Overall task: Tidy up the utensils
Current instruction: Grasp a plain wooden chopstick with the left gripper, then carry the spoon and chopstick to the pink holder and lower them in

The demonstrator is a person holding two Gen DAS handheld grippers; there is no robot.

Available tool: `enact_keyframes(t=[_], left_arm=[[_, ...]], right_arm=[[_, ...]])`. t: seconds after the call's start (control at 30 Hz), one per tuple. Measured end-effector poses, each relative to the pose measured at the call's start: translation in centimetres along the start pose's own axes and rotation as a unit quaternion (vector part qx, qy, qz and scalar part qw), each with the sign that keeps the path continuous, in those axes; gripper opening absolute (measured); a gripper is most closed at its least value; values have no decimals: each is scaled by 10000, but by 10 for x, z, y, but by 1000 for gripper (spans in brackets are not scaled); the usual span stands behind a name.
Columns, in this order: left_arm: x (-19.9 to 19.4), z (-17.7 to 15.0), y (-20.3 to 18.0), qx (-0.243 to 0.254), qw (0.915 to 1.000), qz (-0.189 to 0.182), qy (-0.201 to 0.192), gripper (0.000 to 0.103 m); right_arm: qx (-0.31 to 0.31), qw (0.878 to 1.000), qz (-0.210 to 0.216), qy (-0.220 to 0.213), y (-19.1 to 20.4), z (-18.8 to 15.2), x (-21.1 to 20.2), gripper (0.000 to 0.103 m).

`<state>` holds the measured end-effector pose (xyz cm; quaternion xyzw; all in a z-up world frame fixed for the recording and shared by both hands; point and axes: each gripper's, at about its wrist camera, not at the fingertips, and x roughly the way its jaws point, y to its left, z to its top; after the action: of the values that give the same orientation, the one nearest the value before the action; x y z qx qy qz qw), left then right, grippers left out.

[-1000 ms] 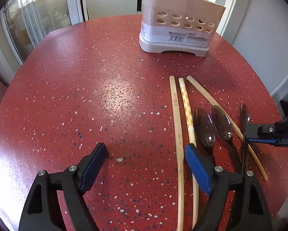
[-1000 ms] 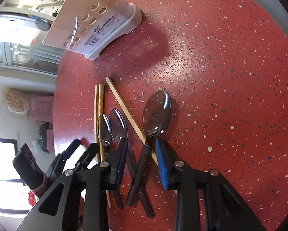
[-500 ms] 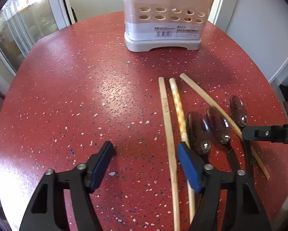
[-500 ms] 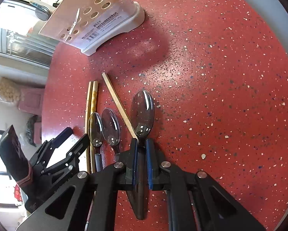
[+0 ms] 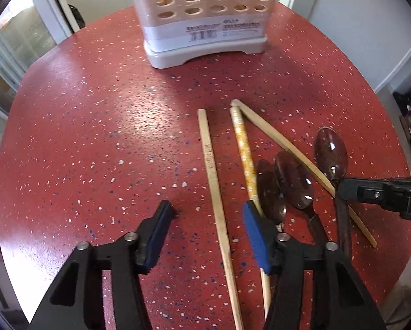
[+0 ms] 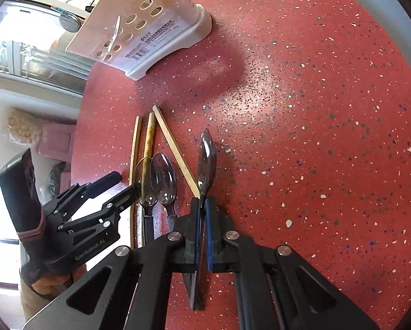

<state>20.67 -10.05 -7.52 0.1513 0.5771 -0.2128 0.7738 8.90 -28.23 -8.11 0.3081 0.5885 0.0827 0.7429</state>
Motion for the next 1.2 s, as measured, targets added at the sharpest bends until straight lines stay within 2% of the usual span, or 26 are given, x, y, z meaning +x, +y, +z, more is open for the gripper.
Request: enact_keyframes(t=[0.07, 0.1, 0.13, 0.3, 0.5, 0.6, 0.87, 1.03, 1.2], left_arm=[[-3, 2, -6, 121, 9999, -61, 4, 60], [-5, 2, -10, 174, 9998, -61, -21, 38], [-6, 2, -12, 200, 9998, -66, -28, 35], [-13, -10, -13, 73, 9996, -17, -266, 35], [-43, -39, 1, -467, 9947, -61, -915, 35], [-67, -55, 8, -786, 9878, -200, -1330, 35], [-119, -75, 9, -1121, 9679, -275, -2232, 35], [-143, -86, 17, -1294, 9562, -231, -2615, 35], [-143, -77, 13, -1371, 9488, -176, -2839, 35]], right_arm=[[-31, 10000, 38, -13, -1, 1, -1, 4], [-54, 10000, 46, -24, -2, 0, -3, 4], [-69, 10000, 52, -36, -3, 0, -4, 3], [-72, 9999, 138, -64, -7, -1, -7, 3], [-108, 9993, 310, -185, -13, -1, -18, 3], [-270, 9984, 373, -324, -13, -2, -28, 3], [-745, 9933, 469, -743, -2, -9, -59, 3], [-1049, 9884, 411, -1016, 11, -14, -76, 3], [-1252, 9834, 422, -1244, 23, -15, -95, 3]])
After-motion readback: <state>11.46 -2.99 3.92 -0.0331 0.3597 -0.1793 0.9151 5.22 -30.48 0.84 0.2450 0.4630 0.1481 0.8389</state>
